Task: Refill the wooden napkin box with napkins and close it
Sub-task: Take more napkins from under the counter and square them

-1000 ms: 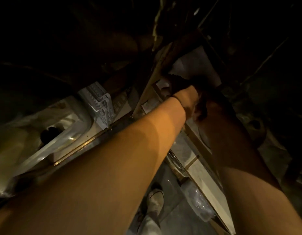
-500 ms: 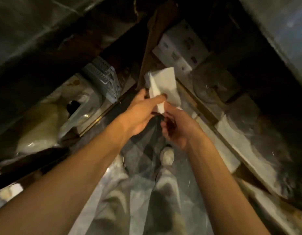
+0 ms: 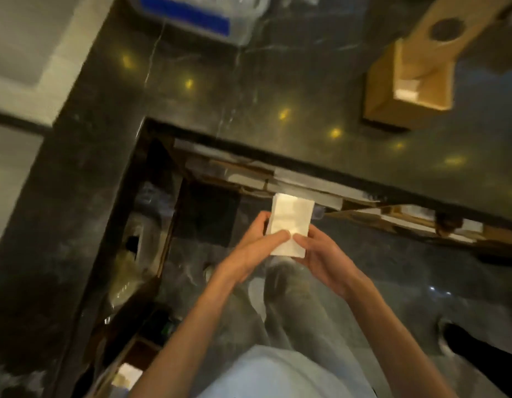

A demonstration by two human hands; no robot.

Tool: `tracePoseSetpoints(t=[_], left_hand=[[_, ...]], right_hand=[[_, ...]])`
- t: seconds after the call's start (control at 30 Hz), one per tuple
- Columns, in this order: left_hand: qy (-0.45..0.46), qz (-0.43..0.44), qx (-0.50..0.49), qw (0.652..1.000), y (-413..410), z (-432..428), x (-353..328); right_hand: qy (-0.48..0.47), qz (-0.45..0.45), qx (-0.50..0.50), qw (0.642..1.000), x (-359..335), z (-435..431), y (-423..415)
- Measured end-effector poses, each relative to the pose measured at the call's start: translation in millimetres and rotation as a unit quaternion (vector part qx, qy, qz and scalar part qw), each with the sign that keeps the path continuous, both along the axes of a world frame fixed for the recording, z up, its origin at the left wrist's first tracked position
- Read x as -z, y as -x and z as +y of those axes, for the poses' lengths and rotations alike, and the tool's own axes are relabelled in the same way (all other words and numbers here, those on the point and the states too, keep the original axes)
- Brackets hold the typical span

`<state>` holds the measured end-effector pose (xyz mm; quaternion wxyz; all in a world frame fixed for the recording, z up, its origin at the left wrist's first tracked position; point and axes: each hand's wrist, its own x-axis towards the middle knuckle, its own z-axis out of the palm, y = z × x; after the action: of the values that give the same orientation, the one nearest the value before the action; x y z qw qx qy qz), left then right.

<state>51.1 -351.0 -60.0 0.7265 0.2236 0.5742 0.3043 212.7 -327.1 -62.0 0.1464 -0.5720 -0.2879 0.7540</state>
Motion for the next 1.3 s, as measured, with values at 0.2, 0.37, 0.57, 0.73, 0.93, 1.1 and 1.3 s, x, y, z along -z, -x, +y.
tracePoseSetpoints(t=[0.2, 0.37, 0.57, 0.73, 0.93, 1.1, 1.3], left_hand=[[-0.092, 0.017, 0.236, 0.967, -50, 76, -58], [-0.160, 0.003, 0.276, 0.948, -108, 131, -116], [-0.141, -0.067, 0.180, 0.971, -173, 172, -133], [-0.162, -0.023, 0.216, 0.963, -198, 208, -134], [-0.231, 0.019, 0.274, 0.933, -214, 257, -115], [-0.301, 0.068, 0.292, 0.906, -246, 277, -81], [-0.295, 0.097, 0.307, 0.899, -271, 283, -45]], right_hand=[[-0.104, 0.003, 0.182, 0.978, -78, 22, -78], [-0.145, 0.019, 0.229, 0.962, -126, 46, -147], [-0.138, 0.120, 0.359, 0.915, -132, 84, -201], [-0.136, 0.154, 0.335, 0.919, -131, 107, -226], [-0.223, -0.109, 0.212, 0.945, -130, 147, -248], [-0.267, -0.223, 0.226, 0.910, -102, 176, -259], [-0.240, -0.271, 0.267, 0.893, -63, 189, -267]])
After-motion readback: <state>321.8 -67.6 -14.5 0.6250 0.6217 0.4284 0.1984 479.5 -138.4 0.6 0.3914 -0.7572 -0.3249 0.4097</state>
